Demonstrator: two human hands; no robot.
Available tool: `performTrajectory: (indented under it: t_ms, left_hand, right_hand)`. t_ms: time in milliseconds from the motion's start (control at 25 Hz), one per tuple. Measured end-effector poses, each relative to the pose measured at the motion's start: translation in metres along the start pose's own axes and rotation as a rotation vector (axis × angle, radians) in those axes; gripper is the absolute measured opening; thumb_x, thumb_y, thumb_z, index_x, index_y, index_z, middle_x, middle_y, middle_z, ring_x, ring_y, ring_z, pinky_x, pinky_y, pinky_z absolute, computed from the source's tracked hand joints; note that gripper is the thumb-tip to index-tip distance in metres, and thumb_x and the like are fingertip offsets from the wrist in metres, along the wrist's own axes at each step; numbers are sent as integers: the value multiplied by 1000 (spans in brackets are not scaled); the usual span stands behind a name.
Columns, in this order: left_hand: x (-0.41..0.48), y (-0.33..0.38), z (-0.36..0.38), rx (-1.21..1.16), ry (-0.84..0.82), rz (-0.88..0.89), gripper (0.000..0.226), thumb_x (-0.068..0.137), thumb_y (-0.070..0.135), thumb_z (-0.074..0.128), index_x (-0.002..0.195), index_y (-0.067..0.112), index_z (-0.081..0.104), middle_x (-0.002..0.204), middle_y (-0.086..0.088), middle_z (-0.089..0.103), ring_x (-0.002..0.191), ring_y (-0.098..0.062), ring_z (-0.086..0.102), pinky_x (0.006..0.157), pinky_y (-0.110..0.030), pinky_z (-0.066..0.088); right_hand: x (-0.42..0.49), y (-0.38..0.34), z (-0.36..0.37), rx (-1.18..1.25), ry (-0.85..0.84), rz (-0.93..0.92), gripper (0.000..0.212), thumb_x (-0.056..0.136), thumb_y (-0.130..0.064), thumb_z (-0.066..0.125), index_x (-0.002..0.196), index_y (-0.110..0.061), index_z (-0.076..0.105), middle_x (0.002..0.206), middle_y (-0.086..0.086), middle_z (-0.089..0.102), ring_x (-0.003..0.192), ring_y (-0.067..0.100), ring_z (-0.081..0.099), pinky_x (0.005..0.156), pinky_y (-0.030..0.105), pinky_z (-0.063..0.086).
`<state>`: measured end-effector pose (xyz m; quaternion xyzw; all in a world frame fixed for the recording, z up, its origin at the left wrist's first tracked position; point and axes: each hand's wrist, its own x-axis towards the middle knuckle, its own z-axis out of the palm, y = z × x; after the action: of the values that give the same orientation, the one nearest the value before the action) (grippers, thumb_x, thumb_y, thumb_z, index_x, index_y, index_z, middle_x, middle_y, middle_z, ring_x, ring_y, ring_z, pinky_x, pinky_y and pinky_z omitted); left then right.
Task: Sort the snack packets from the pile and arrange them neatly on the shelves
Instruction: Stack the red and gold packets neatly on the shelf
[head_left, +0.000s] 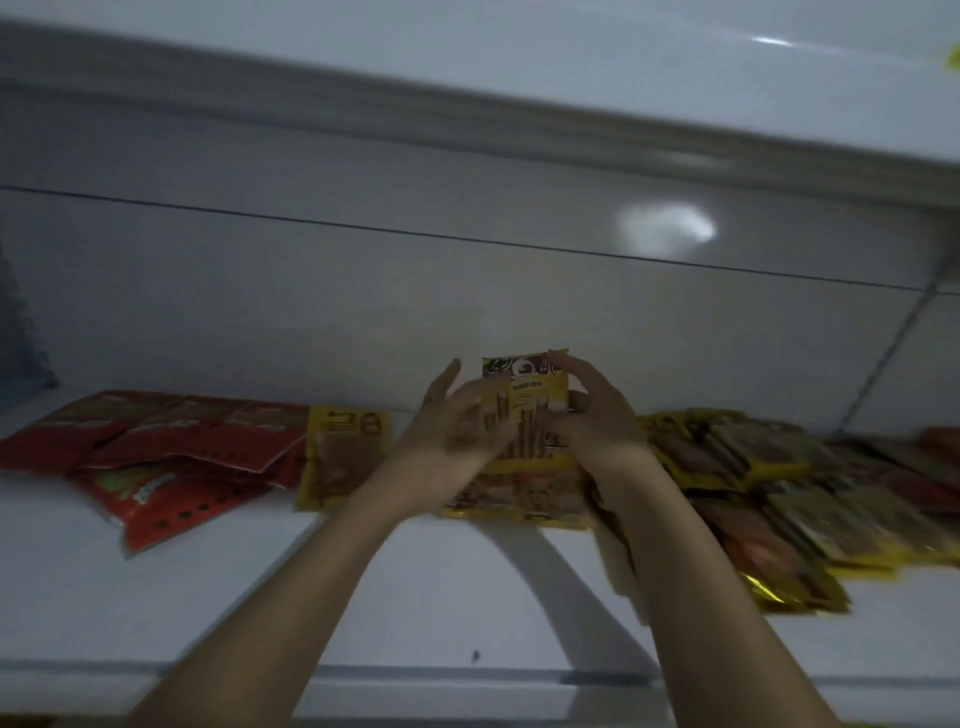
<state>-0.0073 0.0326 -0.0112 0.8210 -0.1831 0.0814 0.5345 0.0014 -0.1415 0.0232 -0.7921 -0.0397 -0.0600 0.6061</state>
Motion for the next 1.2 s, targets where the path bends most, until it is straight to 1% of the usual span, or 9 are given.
performTrajectory:
  t_ms: [80, 160, 280, 360, 600, 720, 840, 1000, 1200]
  left_hand:
    - [11, 24, 27, -47, 7, -16, 39, 92, 36, 64, 127, 49, 51, 133, 7, 54, 104, 7, 60, 91, -25, 53]
    - [20, 44, 57, -52, -1, -22, 32, 92, 24, 66, 121, 35, 58, 108, 7, 67, 86, 3, 65, 81, -25, 56]
    - [30, 68, 103, -84, -3, -54, 32, 88, 19, 70, 116, 34, 64, 107, 5, 66, 91, -11, 66, 81, -33, 57]
    - [35, 87, 137, -93, -11, -34, 33, 87, 19, 72, 116, 32, 65, 107, 5, 67, 91, -12, 66, 77, -28, 56]
    - [42, 128, 232, -69, -66, 17, 33, 91, 27, 68, 124, 28, 63, 117, 2, 65, 105, -17, 62, 91, -33, 52]
    - [41, 143, 262, 153, -176, 50, 40, 98, 33, 57, 137, 28, 53, 127, 5, 59, 112, -16, 57, 86, -20, 40]
    - [49, 147, 286, 404, -290, 21, 47, 99, 39, 52, 145, 29, 44, 128, -2, 60, 88, -16, 61, 79, -24, 47]
    - [83, 144, 313, 725, -381, -33, 56, 100, 44, 46, 152, 32, 29, 157, -4, 33, 125, -24, 52, 99, -36, 48]
    - [123, 125, 336, 962, -459, -126, 63, 100, 48, 42, 156, 31, 17, 163, -3, 18, 144, -34, 27, 114, -53, 30]
  right_hand:
    - [-13, 6, -38, 22, 40, -15, 60, 86, 6, 64, 132, -31, 53, 101, 6, 73, 90, 25, 71, 81, 47, 58]
    - [-26, 10, -73, 29, 103, -28, 55, 85, 4, 67, 128, -28, 56, 103, 5, 72, 89, 20, 71, 80, 43, 60]
    - [-41, 20, -122, -22, 232, -89, 37, 86, -6, 69, 114, -28, 62, 107, -1, 69, 93, 13, 68, 77, 32, 59]
    - [-50, 30, -153, -20, 318, -105, 25, 89, -12, 68, 109, -26, 65, 110, 0, 69, 98, 12, 65, 77, 26, 55]
    - [-82, 69, -240, 31, 430, -75, 30, 88, -11, 70, 118, -16, 66, 105, -14, 62, 102, 5, 57, 71, 12, 47]
    - [-81, 98, -297, 16, 584, 6, 34, 87, -9, 71, 120, -12, 66, 115, -1, 64, 111, 15, 58, 83, 26, 53]
    - [-63, 127, -351, -114, 591, 110, 38, 87, -6, 69, 124, -9, 64, 124, 7, 64, 110, 23, 61, 95, 41, 52]
    - [-17, 145, -386, -294, 500, 131, 36, 92, -2, 55, 126, -10, 63, 115, 11, 66, 86, 23, 64, 69, 29, 53]
    - [56, 155, -390, -463, 355, 151, 32, 97, -10, 55, 129, -8, 61, 135, 10, 58, 117, 26, 58, 84, 25, 43]
